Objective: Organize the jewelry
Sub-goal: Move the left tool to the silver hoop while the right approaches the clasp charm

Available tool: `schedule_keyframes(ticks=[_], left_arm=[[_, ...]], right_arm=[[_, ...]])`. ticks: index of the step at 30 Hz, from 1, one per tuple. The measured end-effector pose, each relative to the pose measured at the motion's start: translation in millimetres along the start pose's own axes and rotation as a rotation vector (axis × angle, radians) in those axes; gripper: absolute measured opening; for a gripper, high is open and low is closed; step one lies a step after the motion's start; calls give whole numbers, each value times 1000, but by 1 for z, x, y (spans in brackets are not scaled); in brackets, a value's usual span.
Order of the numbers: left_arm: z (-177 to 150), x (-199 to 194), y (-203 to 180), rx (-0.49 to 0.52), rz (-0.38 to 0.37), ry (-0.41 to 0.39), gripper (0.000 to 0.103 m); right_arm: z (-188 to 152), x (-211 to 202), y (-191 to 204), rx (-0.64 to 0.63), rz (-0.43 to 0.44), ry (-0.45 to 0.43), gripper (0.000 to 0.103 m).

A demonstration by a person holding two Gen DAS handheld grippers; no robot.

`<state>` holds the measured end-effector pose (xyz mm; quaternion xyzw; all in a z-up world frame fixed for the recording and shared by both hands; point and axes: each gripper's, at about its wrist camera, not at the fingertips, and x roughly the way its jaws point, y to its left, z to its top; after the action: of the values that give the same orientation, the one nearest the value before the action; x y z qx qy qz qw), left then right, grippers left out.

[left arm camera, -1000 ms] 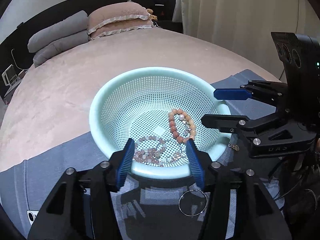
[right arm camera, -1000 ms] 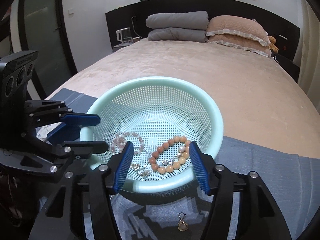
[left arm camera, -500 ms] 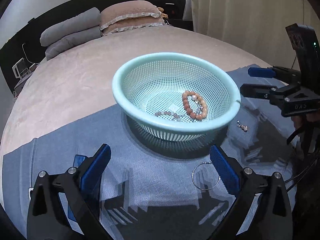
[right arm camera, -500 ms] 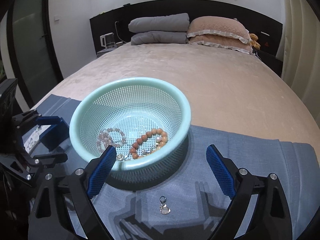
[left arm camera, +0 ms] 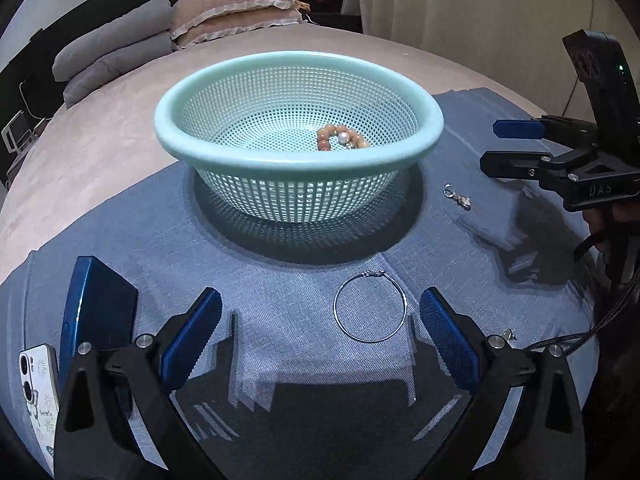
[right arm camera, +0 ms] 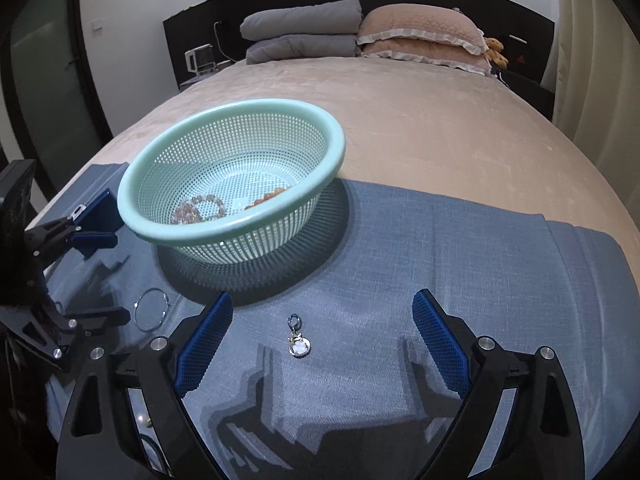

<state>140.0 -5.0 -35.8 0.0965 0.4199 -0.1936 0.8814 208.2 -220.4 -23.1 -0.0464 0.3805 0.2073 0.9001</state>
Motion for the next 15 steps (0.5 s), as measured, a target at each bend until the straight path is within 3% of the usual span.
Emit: schedule_keyframes(ticks=[9,15], left_arm=[[-10,15,-13,28,-12,30,97],[-15,18,-16,23,7,-1,97]], right_arm=[[-30,-16,-8,-26,17,6,87],[-52,-24,-1,-79,31,-15,87]])
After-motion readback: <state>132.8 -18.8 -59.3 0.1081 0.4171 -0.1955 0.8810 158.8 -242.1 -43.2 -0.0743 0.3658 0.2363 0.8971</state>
